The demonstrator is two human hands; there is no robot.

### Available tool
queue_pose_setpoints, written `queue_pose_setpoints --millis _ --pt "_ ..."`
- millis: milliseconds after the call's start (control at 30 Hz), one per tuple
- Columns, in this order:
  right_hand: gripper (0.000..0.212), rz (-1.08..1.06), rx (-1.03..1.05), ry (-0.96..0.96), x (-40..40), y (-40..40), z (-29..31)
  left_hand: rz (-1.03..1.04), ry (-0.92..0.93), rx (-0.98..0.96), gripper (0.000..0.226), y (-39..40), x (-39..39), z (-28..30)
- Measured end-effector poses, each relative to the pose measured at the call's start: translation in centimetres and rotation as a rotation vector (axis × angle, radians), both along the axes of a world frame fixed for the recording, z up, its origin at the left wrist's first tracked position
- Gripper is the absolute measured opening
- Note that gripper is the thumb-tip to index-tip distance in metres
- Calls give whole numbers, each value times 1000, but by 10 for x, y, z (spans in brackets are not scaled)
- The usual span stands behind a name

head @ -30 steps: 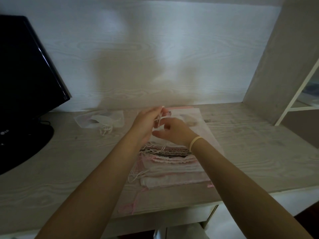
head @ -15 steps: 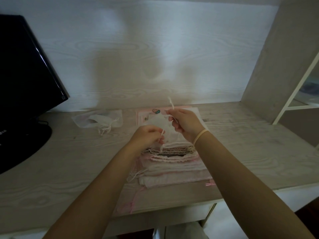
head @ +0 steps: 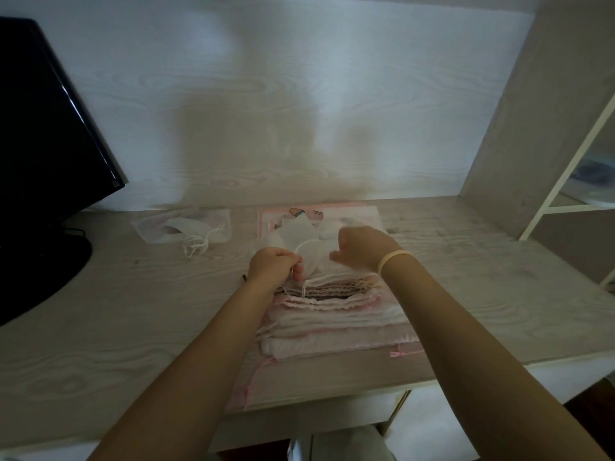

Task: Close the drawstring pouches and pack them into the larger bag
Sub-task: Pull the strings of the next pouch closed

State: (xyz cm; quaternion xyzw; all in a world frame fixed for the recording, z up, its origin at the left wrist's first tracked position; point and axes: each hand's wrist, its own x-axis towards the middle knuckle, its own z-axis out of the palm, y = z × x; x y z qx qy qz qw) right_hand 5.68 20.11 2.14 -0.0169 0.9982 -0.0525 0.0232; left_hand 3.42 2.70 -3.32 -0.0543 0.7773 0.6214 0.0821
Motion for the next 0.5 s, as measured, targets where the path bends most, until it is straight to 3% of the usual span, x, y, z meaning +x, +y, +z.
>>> queue_pose_setpoints --millis 100,167,233,367,500 --pt "47 71 133 -156 2 -7 3 -1 8 -15 13 1 2 -2" --pt "41 96 71 -209 2 -12 9 -22 19 -35 13 0 4 -1" --pt "29 82 -131 -206 0 -17 14 -49 35 -52 12 -1 6 -1" --pt "27 31 -586 -107 -1 -30 16 -116 82 -89 14 -4 8 -1" --pt "30 -54 -789 50 -9 -42 8 -210 97 -40 14 -10 12 3"
